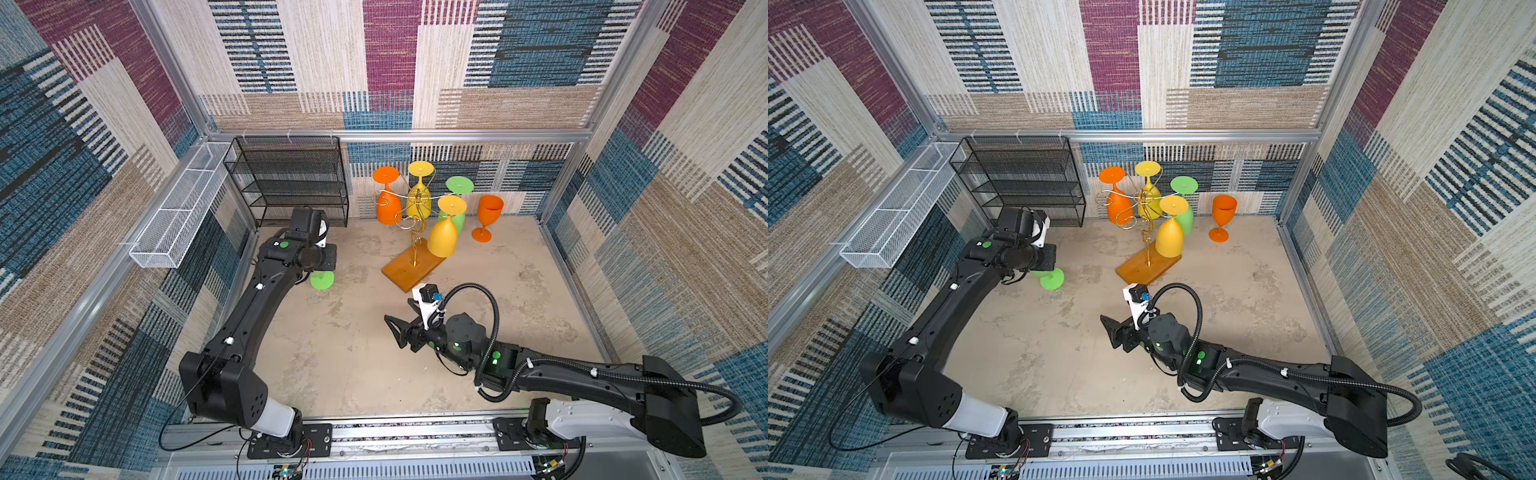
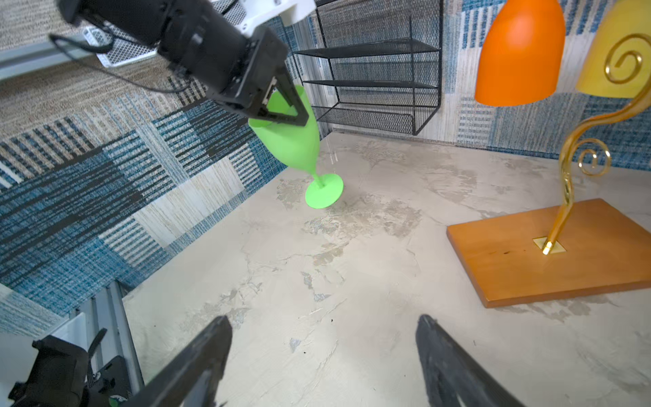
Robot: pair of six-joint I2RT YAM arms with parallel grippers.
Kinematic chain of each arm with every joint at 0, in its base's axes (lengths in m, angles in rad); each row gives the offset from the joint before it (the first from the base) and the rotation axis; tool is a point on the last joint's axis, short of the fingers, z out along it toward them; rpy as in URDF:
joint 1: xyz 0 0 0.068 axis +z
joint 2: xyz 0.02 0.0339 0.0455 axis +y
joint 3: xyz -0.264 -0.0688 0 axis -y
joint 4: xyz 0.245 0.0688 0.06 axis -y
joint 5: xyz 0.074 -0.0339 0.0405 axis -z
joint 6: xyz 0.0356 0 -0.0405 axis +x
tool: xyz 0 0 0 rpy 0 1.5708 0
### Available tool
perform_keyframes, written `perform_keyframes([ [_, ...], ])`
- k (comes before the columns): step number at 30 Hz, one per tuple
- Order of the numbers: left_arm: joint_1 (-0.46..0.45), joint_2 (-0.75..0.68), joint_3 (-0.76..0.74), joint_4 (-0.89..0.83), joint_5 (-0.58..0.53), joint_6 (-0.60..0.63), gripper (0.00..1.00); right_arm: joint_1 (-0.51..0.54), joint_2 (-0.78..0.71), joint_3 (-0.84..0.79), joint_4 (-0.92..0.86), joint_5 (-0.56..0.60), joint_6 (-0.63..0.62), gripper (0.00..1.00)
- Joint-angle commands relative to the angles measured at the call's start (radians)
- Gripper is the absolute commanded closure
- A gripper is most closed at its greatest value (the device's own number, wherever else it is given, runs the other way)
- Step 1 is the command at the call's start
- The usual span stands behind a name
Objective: Take the wine glass off the wine glass rack
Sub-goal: 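Carry the green glass toward the shelf with the left gripper while the right arm withdraws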
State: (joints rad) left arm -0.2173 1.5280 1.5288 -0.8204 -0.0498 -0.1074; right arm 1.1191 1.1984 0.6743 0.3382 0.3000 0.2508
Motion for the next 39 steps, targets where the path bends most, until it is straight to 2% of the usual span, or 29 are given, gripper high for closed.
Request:
perform_keyframes([
  [1,0.031,0.049,0.037,-0.001,-0.017,-0.02,1.0,0.029,0.013,0.014,0.075,0.037,-0.101,0.15],
  [11,0.136,0.202,0.134,0.03,0.014,0.003,1.0,0.065,0.016,0.02,0.085,0.058,-0.144,0.15],
  [27,0.192,0.368,0.218,0.085,-0.047,-0.008,1.0,0.081,0.017,0.019,0.078,0.082,-0.131,0.15],
  [39,0.229,0.452,0.298,0.072,-0.038,-0.008,1.0,0.082,0.035,0.031,0.078,0.08,-0.133,0.15],
])
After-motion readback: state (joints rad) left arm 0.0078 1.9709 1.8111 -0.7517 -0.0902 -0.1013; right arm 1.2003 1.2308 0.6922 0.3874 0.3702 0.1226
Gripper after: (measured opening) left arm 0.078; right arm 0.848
